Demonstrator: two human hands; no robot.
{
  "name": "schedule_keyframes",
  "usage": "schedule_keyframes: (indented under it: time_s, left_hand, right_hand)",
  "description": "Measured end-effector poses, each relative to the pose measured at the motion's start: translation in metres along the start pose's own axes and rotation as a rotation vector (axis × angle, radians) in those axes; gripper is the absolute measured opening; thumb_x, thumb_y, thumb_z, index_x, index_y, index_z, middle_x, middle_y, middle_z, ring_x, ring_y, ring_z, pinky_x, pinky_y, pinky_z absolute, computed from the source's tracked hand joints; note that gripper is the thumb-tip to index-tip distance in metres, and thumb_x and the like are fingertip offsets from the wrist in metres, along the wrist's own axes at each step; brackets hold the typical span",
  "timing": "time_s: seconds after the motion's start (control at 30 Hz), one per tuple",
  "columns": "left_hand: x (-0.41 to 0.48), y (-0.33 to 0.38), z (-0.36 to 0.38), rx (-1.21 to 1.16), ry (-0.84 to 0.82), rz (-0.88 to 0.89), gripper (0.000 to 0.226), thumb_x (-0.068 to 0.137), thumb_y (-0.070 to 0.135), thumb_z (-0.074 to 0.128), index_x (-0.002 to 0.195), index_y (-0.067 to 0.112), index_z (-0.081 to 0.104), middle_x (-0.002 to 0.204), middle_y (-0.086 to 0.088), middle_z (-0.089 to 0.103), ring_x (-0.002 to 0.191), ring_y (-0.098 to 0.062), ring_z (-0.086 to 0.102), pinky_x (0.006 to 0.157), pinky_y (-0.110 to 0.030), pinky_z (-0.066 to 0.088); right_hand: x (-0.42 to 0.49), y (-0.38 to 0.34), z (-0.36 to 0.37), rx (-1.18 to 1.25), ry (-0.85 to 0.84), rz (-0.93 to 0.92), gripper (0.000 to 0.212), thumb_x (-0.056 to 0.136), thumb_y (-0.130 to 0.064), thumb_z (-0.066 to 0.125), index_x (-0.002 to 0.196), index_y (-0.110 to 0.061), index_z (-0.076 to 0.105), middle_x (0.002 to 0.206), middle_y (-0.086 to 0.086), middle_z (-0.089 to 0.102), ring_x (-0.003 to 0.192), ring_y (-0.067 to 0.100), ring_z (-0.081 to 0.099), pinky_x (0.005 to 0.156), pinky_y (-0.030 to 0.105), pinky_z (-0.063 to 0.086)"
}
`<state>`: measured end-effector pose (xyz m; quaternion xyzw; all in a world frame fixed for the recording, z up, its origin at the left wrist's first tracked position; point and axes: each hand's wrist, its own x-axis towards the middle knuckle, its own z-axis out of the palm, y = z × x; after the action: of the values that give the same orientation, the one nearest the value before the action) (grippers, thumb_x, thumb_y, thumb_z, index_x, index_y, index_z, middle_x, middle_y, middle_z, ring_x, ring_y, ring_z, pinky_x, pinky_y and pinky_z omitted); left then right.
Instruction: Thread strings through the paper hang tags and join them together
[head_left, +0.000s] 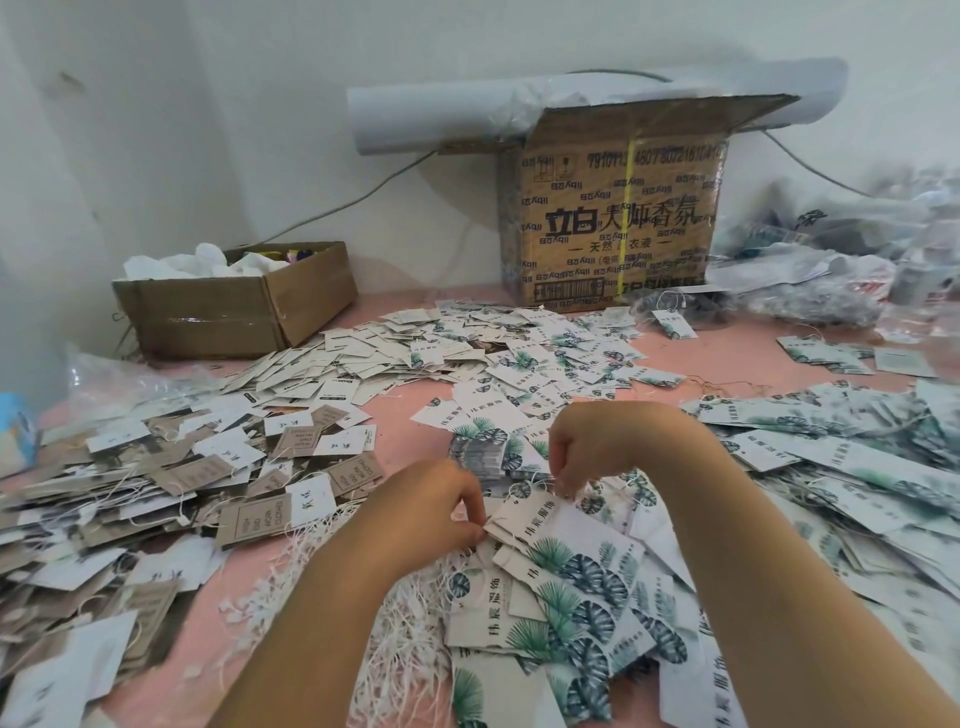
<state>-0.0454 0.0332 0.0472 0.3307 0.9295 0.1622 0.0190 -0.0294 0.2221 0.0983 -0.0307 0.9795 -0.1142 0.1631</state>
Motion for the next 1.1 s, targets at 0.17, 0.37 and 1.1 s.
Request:
schedule_keyframes:
  time_s: [0.17,0.37,1.1]
  left_hand:
    - [-0.001,0.0,-0.004,-0.073,0.006,-0.028,0.015,0.083,0.032,0.068,0.072,0.034,0.059,0.08,0.011,0.054,0.072,-0.005,0.05,0.07,-0.027,0.046]
    - [0.0,0.004,-0.009,-0.192,0.08,-0.021,0.016,0.088,0.031,0.062,0.074,0.033,0.055,0.076,0.015,0.054,0.056,0.01,0.044,0.05,-0.008,0.033]
    - [-0.004,0.01,-0.022,-0.486,0.287,-0.068,0.016,0.092,0.023,0.056,0.077,0.023,0.057,0.059,0.007,0.063,0.052,-0.007,0.05,0.058,-0.025,0.039]
  right_hand:
    - [-0.001,0.003,-0.001,-0.012,0.044,-0.01,0.024,0.088,-0.023,0.062,0.105,-0.008,0.065,0.092,-0.002,0.063,0.077,0.011,0.054,0.079,0.03,0.049]
    - [0.0,-0.009,-0.001,0.186,0.087,-0.202,0.023,0.086,-0.038,0.061,0.089,-0.016,0.065,0.077,-0.009,0.065,0.07,0.006,0.058,0.069,0.023,0.048]
    - [0.0,0.016,-0.009,1.096,0.421,-0.218,0.025,0.092,-0.015,0.055,0.069,-0.007,0.059,0.05,-0.001,0.051,0.042,0.012,0.04,0.043,0.022,0.032]
